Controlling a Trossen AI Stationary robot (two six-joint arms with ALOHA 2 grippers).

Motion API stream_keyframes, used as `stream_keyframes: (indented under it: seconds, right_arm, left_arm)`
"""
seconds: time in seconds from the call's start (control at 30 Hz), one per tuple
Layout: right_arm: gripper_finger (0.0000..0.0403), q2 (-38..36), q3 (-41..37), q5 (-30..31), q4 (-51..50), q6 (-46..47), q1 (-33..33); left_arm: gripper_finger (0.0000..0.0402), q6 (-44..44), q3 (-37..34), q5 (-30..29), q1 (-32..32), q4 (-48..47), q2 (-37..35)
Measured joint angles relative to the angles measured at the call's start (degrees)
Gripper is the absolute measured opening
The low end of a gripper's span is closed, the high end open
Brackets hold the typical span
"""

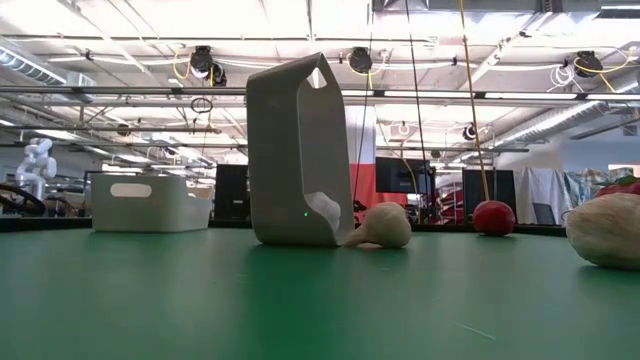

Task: Sort produce into baskets
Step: Put the tomato into the transparent bin, then adjust the gray bin

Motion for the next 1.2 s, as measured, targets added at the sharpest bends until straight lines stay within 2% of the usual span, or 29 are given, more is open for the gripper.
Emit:
stream_keyframes:
  seconds: [0.23, 0.5, 0.6, 0.73, 0.8, 0.87, 1.03, 1.2]
  right_arm:
    - [0.0356, 0.0, -0.57, 0.22, 0.04, -5.16, -0.17]
    - [0.0377, -1.62, -0.59, 0.18, -0.06, -10.46, -0.22]
    - [0.0377, -4.87, -0.59, 3.77, -0.06, -9.54, -0.1]
    - [0.0377, -10.63, -0.59, 14.14, -0.19, -6.05, 0.93]
    - [0.0377, -13.46, -0.59, 19.16, -0.46, -4.16, 1.16]
    - [0.0377, -15.93, -0.59, 22.81, -0.66, -2.85, 1.29]
    - [0.0377, -20.02, -0.59, 27.36, -1.88, -2.65, 1.3]
    - [0.0377, -20.85, -0.57, 27.41, -5.81, -4.17, 1.36]
  left_arm:
    - [0.0187, 8.21, 2.85, -0.08, 1.24, 0.27, -0.02]
    - [0.0219, 8.36, 6.56, 1.75, 5.0, -1.1, 0.95]
    - [0.0223, 4.78, 10.66, 1.3, 7.5, -5.62, 2.69]
    - [0.0223, -6.03, 15.88, 1.14, 12.62, -15.67, 6.01]
    - [0.0223, -11.65, 18.45, 3.77, 15.48, -19.8, 7.85]
    - [0.0223, -15.87, 21.22, 9.39, 18.61, -22.19, 10.07]
    - [0.0223, -26.85, 28.45, 23.68, 25.78, -30.37, 16.19]
    - [0.0223, -29.09, 32.38, 26.71, 28.78, -35.57, 20.56]
